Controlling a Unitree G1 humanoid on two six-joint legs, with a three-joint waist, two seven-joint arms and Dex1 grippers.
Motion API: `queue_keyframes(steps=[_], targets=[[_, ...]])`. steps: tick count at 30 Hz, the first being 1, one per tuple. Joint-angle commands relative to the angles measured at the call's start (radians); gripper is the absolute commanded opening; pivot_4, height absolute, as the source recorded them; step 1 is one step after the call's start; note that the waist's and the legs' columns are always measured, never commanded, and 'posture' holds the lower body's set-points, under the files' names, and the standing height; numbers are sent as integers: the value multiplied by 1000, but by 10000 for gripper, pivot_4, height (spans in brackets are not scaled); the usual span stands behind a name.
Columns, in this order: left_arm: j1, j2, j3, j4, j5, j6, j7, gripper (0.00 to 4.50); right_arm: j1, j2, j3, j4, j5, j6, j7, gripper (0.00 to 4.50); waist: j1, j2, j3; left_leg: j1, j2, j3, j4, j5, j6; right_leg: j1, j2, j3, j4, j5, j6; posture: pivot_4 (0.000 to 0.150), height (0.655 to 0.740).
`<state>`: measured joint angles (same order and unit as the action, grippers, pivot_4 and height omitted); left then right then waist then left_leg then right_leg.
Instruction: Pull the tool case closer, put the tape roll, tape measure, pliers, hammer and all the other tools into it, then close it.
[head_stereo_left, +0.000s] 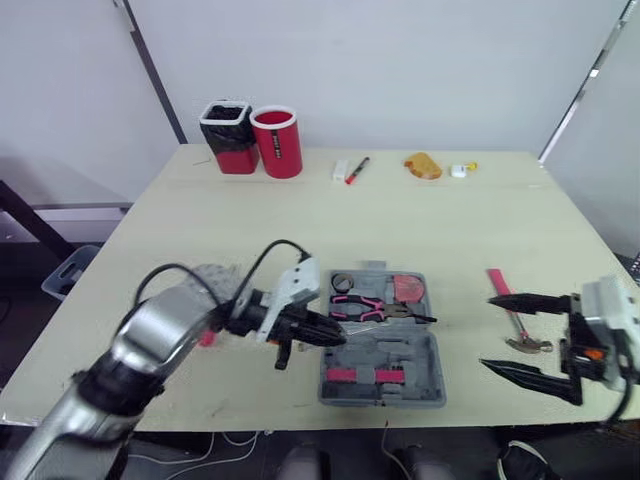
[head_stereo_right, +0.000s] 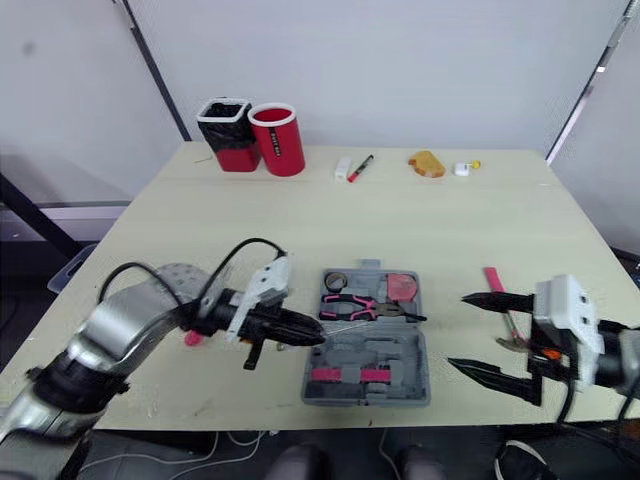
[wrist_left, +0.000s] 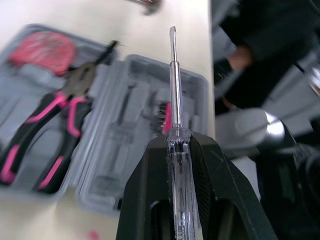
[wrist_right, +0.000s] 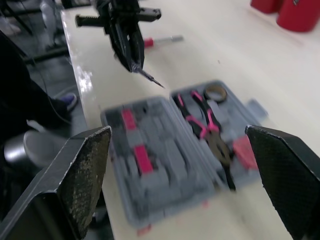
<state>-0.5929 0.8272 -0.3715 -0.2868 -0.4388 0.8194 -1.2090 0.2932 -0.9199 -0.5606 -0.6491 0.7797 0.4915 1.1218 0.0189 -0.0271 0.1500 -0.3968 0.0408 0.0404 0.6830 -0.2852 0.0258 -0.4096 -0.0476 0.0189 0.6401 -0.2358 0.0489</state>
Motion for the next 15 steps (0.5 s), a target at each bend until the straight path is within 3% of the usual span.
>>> queue_keyframes(steps=[1, 15], targets=[[-74, -37, -103, 73, 111, -49, -8, 468, 74, 6, -150, -18, 5, -15, 48, 45000, 2, 0, 0, 0, 0, -1, 0, 0, 0, 0, 0, 0, 0, 0, 0, 1500, 7400], [-111, -205, -226, 257, 338, -157, 50, 468, 163, 76, -195, -98, -9, -21, -20, 45000, -3, 0, 0, 0, -1, -2, 2, 0, 0, 0, 1, 3, 2, 0, 1, 1500, 7400]])
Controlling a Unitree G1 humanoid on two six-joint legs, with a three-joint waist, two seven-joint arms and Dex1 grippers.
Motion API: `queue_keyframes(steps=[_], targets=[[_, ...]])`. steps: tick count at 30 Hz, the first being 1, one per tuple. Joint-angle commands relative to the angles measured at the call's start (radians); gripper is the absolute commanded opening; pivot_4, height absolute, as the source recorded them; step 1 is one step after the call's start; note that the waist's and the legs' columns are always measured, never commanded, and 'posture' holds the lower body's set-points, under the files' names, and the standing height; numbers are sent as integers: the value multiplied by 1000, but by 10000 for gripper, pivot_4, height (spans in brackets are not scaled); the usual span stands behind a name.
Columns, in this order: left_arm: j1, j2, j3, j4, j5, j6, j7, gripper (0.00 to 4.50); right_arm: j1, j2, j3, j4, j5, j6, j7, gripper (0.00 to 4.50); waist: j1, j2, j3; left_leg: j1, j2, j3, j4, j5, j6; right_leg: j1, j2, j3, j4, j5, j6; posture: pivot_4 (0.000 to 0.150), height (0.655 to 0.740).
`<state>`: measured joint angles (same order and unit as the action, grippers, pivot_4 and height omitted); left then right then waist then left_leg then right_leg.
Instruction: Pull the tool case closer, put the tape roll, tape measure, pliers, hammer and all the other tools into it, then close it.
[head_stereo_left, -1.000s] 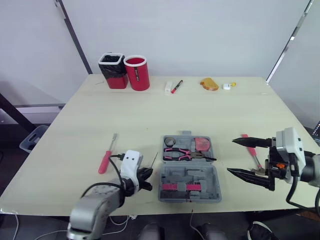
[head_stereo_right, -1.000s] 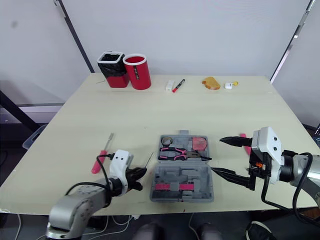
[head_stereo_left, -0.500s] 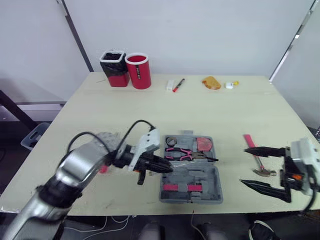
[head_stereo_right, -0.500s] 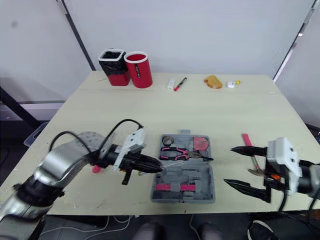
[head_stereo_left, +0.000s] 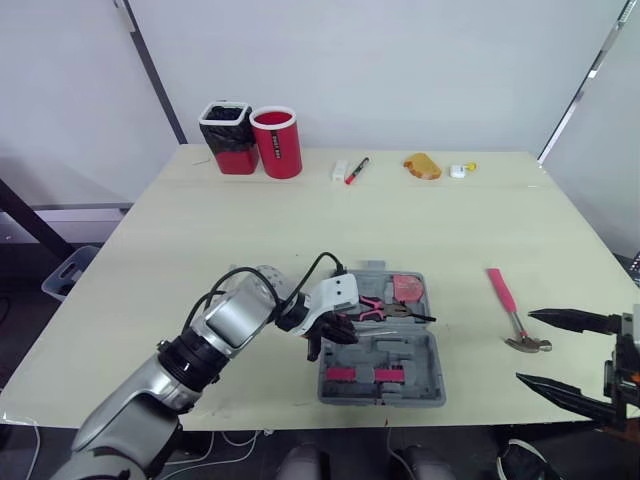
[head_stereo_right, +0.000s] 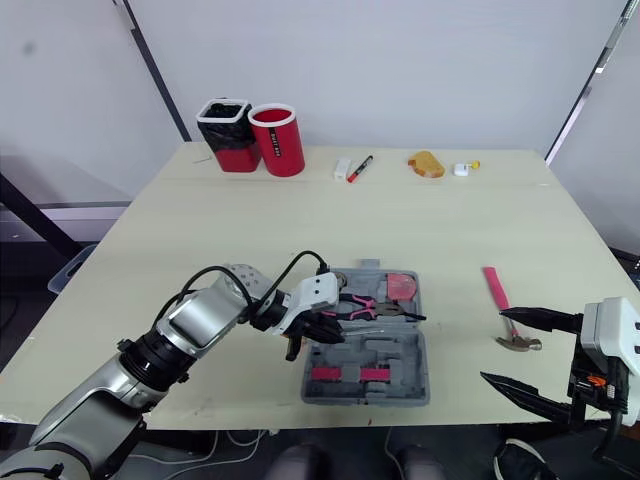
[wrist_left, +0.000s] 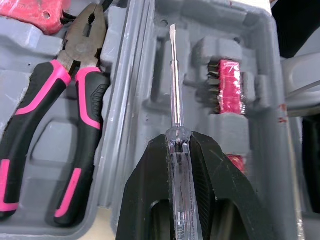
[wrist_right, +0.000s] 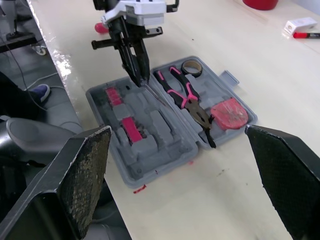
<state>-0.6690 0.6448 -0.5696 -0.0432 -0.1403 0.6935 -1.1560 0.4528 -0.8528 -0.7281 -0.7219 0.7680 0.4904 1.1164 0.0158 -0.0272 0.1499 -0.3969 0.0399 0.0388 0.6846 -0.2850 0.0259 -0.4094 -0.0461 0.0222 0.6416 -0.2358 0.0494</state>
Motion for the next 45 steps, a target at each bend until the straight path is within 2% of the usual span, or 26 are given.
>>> queue_keyframes(steps=[1, 10, 20, 37, 45], targets=[[-44, -36, -38, 30, 52, -36, -4, 468, 1, 9, -22, -26, 1, -20, -19, 45000, 0, 0, 0, 0, 0, 0, 0, 0, 0, 0, 0, 0, 0, 0, 0, 1500, 7400], [-96, -106, -87, 145, 139, -121, -44, 468, -8, 4, -1, -30, -12, -19, -36, 45000, -1, 0, 0, 0, 0, -1, 0, 0, 0, 0, 0, 0, 0, 0, 0, 1500, 7400], [-147, -127, -116, 219, 218, -180, -130, 468, 25, 22, -7, -50, -27, -29, -44, 45000, -1, 0, 0, 0, 0, -1, 1, 0, 0, 0, 0, 0, 0, 0, 0, 1500, 7400], [-132, -149, -131, 126, 282, -3, -136, 468, 68, 64, 18, -85, -53, -63, -77, 45000, -1, 0, 0, 0, 0, -1, 1, 0, 0, 0, 0, -1, 1, 0, 1, 1500, 7400], [-145, -183, -131, 151, 290, 39, -114, 468, 82, 76, 30, -88, -62, -77, -87, 45000, -1, 0, 0, 0, 0, -3, 1, 0, 0, 0, 1, 0, 1, 1, 1, 1500, 7400]])
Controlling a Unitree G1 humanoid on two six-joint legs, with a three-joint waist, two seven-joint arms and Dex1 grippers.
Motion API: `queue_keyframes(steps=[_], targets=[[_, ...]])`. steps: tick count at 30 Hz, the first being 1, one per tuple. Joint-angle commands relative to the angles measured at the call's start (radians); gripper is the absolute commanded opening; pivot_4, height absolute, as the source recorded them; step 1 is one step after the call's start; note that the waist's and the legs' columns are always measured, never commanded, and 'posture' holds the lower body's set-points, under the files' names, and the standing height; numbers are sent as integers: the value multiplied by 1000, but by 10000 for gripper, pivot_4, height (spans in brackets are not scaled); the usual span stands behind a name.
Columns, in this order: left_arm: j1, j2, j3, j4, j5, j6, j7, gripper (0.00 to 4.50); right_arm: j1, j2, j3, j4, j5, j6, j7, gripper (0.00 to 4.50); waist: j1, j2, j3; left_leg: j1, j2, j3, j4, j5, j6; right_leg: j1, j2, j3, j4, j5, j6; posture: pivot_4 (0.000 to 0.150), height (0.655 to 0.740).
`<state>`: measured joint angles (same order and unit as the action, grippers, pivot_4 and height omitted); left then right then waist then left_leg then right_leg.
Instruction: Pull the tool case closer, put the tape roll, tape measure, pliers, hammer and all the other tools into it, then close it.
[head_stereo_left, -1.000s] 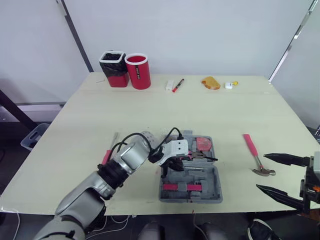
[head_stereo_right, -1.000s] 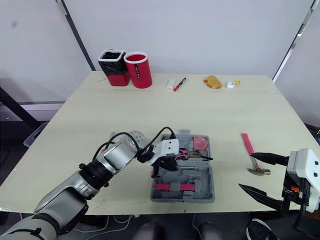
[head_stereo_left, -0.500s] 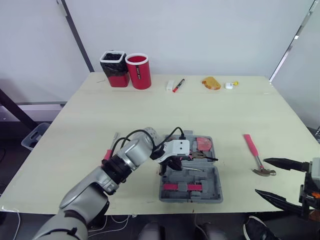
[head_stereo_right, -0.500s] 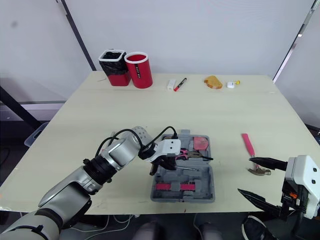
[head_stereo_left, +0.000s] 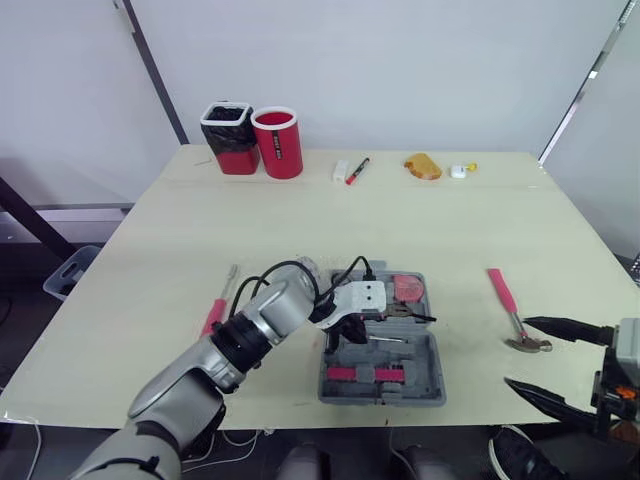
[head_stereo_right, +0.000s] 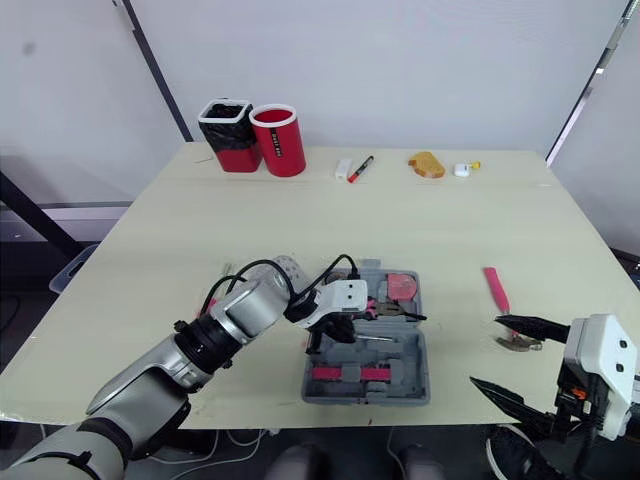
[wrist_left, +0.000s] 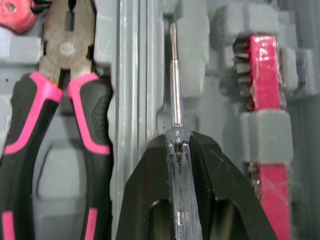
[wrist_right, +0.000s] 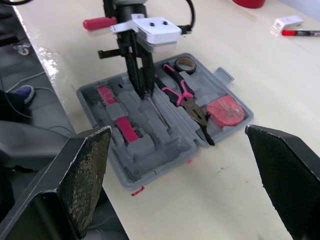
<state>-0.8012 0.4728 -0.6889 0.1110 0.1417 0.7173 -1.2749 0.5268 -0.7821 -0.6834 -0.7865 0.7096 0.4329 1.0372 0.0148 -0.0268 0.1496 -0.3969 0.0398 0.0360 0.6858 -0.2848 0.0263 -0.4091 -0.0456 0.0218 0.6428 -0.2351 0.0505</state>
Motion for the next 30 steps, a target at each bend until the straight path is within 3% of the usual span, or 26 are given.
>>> queue_keyframes(steps=[1, 12, 14, 18, 26, 30], targets=[[-15, -15, -11, -2, 6, 23, 5, 468, 11, 8, -13, -25, -5, -22, -10, 45000, 0, 0, 0, 0, 0, 0, 0, 0, 0, 0, 0, 0, 0, 0, 0, 1500, 7400], [-24, -11, -18, 5, 13, 17, 5, 468, 29, 24, 4, -36, -15, -40, -29, 45000, 0, 0, 0, 0, 0, -1, 0, 0, 0, 0, 0, 0, 0, 0, 1, 1500, 7400], [-25, -12, -16, 6, 12, 13, 9, 10701, 33, 26, 5, -38, -16, -42, -31, 45000, 0, 0, 0, 0, 0, -1, 0, 0, 0, 0, 0, 0, 0, 0, 1, 1500, 7400], [-26, -8, 0, 1, 5, -9, 15, 25127, 40, 30, 4, -41, -16, -44, -31, 45000, 2, 1, 0, 0, -1, -1, 1, 1, 1, 1, 0, 0, 0, 0, 0, 1500, 7400], [2, 57, 101, -80, -118, -10, -57, 25127, 46, 36, 12, -55, -15, -41, -45, 45000, -1, 1, 0, 0, -2, -4, 1, 3, 4, 1, 1, 3, 1, 0, 0, 1500, 7400], [100, 122, 248, -70, -255, -188, -129, 25127, 45, 37, 19, -56, -15, -41, -53, 45000, -3, 3, -2, 0, -1, -5, 0, 3, 4, 1, 1, 3, 1, 0, 0, 1500, 7400]])
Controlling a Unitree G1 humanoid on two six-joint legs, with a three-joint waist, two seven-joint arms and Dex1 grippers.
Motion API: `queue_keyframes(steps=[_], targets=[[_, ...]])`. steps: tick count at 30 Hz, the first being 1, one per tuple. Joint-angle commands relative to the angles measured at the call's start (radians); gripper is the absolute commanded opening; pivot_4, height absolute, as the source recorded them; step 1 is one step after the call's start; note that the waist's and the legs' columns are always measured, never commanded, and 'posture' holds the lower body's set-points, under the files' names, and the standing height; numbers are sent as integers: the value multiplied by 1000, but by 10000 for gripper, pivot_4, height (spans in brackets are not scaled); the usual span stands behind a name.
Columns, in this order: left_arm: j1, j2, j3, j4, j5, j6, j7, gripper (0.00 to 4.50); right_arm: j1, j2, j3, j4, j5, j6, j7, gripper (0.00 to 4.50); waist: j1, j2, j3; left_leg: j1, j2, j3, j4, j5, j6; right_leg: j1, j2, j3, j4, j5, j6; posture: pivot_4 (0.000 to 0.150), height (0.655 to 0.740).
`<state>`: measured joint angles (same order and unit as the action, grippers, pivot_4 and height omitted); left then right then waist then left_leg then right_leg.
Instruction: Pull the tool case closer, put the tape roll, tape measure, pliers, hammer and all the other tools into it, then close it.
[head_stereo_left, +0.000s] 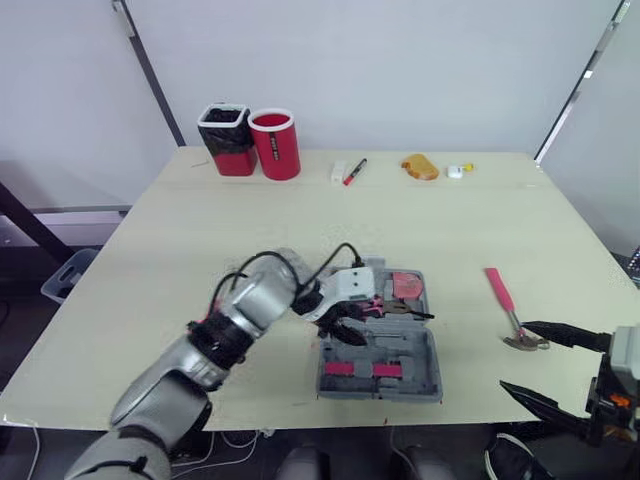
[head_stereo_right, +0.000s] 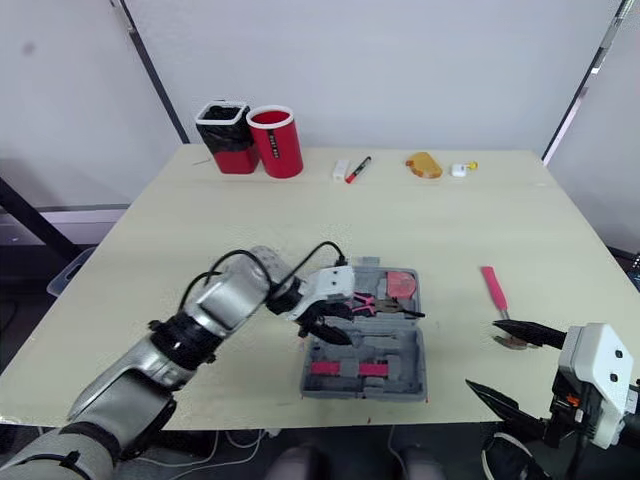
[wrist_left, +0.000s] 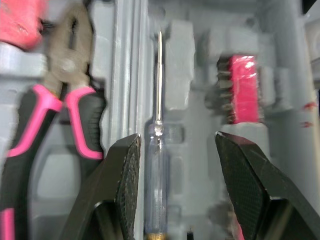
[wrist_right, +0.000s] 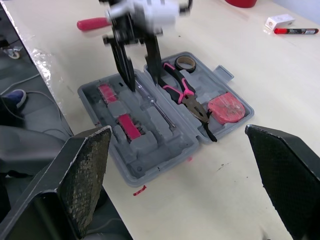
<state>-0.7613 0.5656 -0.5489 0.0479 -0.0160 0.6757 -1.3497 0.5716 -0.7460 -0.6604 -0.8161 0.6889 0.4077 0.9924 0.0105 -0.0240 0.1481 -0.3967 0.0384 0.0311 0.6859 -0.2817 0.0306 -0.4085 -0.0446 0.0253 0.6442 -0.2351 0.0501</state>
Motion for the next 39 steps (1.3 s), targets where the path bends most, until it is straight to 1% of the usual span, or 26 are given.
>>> queue_keyframes(steps=[1, 3, 5, 6, 7, 8, 11, 12, 17, 27, 35, 39], targets=[[78, 25, 143, 9, -127, -157, -52, 25127, -1, 1, -2, -25, 6, -16, -10, 45000, 2, 1, 0, 0, 0, 0, 0, 0, 0, 0, 0, 0, 0, 0, 0, 1500, 7400], [117, 18, 185, 39, -159, -248, -58, 25127, -6, 0, 5, -19, 3, -17, -12, 45000, 7, 1, 0, 0, 0, 0, 0, 0, 0, 0, 0, -1, 0, 0, 0, 1500, 7400], [150, -11, 221, 62, -195, -264, -37, 25127, -13, -1, 16, -12, -2, -18, -16, 45000, 9, 1, 0, 0, -1, 0, 1, 0, 0, 1, 0, 0, 0, 0, 0, 1500, 7400], [164, -25, 230, 79, -195, -298, -22, 21348, -17, -2, 20, -11, -2, -18, -18, 45000, 10, 1, 0, 0, -1, 0, 2, 0, 0, 2, 0, 0, 0, 0, 0, 1500, 7400], [178, -37, 237, 92, -200, -326, -21, 19773, -20, -3, 23, -10, -2, -17, -20, 45000, 10, 1, 0, 0, -1, 0, 2, 0, 0, 2, 0, 0, 0, 0, 0, 1500, 7400], [191, -48, 245, 103, -204, -346, -15, 16532, -23, -4, 25, -10, 0, -15, -21, 45000, 8, 0, 0, 0, -1, 0, 2, 0, 0, 3, 0, 1, 0, 0, 0, 1500, 7400], [218, -78, 247, 140, -196, -416, -3, 1648, -32, -11, 25, -8, 6, -9, -22, 45000, 4, 1, 0, 0, -1, 0, 2, 0, 0, 3, 0, 1, 0, 0, 0, 1500, 7400], [220, -86, 243, 154, -188, -437, 2, 692, -34, -13, 25, -6, 6, -8, -21, 45000, 4, 1, 0, 0, -1, 0, 2, 0, 0, 3, 0, 0, 0, 0, 0, 1500, 7400], [201, -126, 217, 249, -135, -520, 42, 692, -46, -25, 27, -2, 11, -2, -20, 45000, 4, 1, -1, 0, -1, 1, 2, 0, 0, 3, 1, 0, 0, 0, 0, 1500, 7400], [181, -179, 201, 382, -52, -592, 115, 692, -39, -25, 25, -14, 18, 5, -28, 45000, 4, 1, -1, 0, -1, 0, 2, 0, 0, 3, 2, 0, 0, 2, 3, 1500, 7400], [170, -182, 163, 440, 19, -621, 131, 692, -39, -31, 17, -19, 25, 10, -34, 45000, 4, 1, -1, 0, -1, 0, 2, 0, 0, 3, 2, 0, 0, 2, 3, 1500, 7400], [177, -179, 146, 449, 49, -601, 133, 692, -37, -32, 14, -24, 27, 13, -35, 45000, 4, 1, -1, 0, -1, 0, 2, 0, 0, 3, 2, 0, 0, 2, 3, 1500, 7400]])
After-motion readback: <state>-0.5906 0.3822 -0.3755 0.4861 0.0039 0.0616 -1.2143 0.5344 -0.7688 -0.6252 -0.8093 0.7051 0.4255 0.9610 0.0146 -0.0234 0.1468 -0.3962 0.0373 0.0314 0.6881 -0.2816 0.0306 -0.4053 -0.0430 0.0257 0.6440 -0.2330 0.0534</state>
